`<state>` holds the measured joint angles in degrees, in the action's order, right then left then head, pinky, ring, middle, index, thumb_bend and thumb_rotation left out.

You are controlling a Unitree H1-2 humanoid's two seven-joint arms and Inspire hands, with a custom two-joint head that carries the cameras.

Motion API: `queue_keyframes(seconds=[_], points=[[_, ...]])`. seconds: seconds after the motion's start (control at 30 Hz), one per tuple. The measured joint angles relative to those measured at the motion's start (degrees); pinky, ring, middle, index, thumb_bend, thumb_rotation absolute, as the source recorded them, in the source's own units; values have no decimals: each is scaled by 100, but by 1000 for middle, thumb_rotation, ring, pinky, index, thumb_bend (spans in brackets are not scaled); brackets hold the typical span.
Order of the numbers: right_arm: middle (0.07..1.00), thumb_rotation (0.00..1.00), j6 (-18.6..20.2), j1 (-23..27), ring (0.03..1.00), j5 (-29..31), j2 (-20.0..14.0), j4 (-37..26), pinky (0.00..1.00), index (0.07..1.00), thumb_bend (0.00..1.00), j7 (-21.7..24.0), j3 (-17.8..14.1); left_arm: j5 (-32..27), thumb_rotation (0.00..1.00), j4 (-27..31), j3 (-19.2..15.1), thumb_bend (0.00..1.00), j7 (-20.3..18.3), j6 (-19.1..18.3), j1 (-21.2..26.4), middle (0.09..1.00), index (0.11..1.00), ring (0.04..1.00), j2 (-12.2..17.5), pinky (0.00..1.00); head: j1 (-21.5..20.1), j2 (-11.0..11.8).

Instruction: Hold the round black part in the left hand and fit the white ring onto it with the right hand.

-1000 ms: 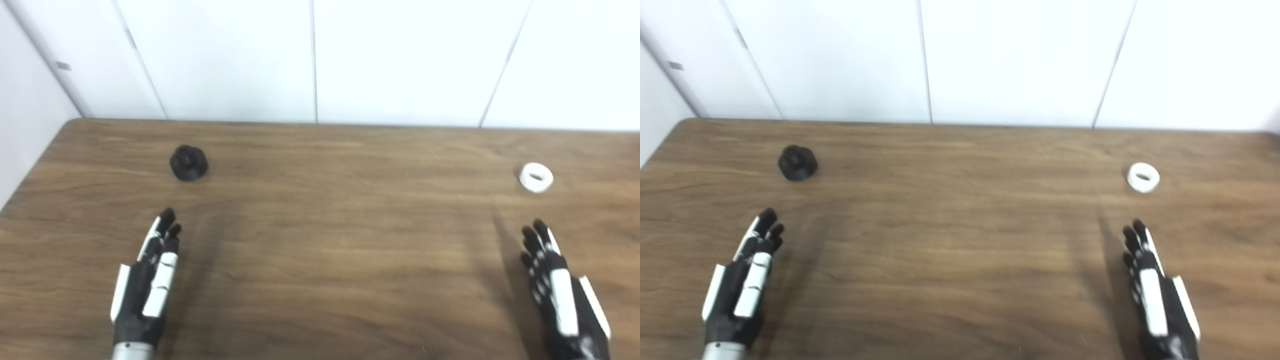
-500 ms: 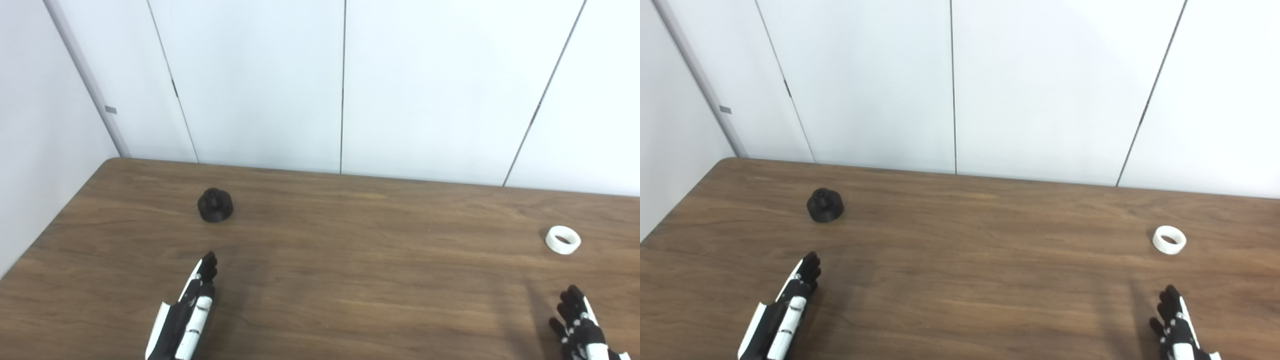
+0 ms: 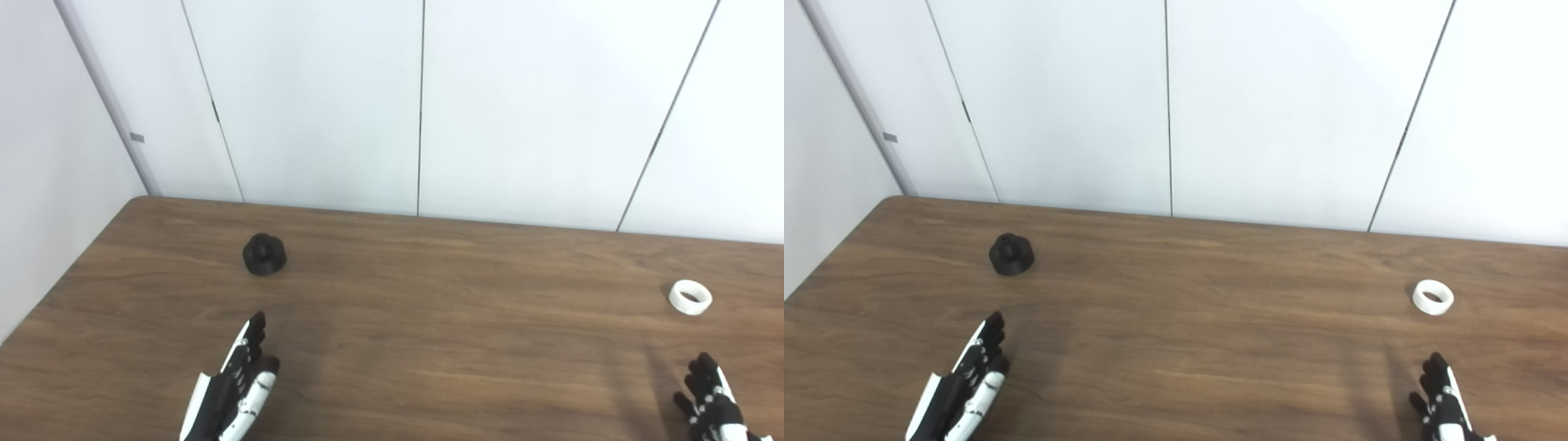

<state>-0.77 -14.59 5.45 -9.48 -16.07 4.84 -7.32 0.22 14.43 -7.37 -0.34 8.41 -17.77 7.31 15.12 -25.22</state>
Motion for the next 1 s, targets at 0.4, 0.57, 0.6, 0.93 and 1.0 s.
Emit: queue_keyframes(seconds=[0.4,0.57,0.6,0.93,1.0], points=[[1000,1000,-105,44,1000,-54,2,100,1000,1000,563,-52,8,2164,228,613,-342,868,494,-1219,649,931,910,913,251,861,-44,-44],[999,1000,-120,58,1000,-87,1,100,1000,1000,547,-54,14,2814,227,729,-416,879,450,-1849,1148,945,894,986,538,963,-26,-44],[997,1000,-119,59,1000,-94,1,101,1000,1000,547,-56,15,2877,241,725,-415,888,440,-1907,1244,948,893,994,601,982,-35,-44],[1000,1000,-195,82,1000,-88,0,168,1000,1000,567,-74,22,3639,395,-209,-200,920,367,-2573,2136,949,875,994,1142,1000,-44,-35],[1000,1000,-208,89,1000,-45,-1,188,1000,1000,575,-68,19,3702,409,-450,-159,922,372,-2597,2281,947,870,990,1182,1000,-27,-18]])
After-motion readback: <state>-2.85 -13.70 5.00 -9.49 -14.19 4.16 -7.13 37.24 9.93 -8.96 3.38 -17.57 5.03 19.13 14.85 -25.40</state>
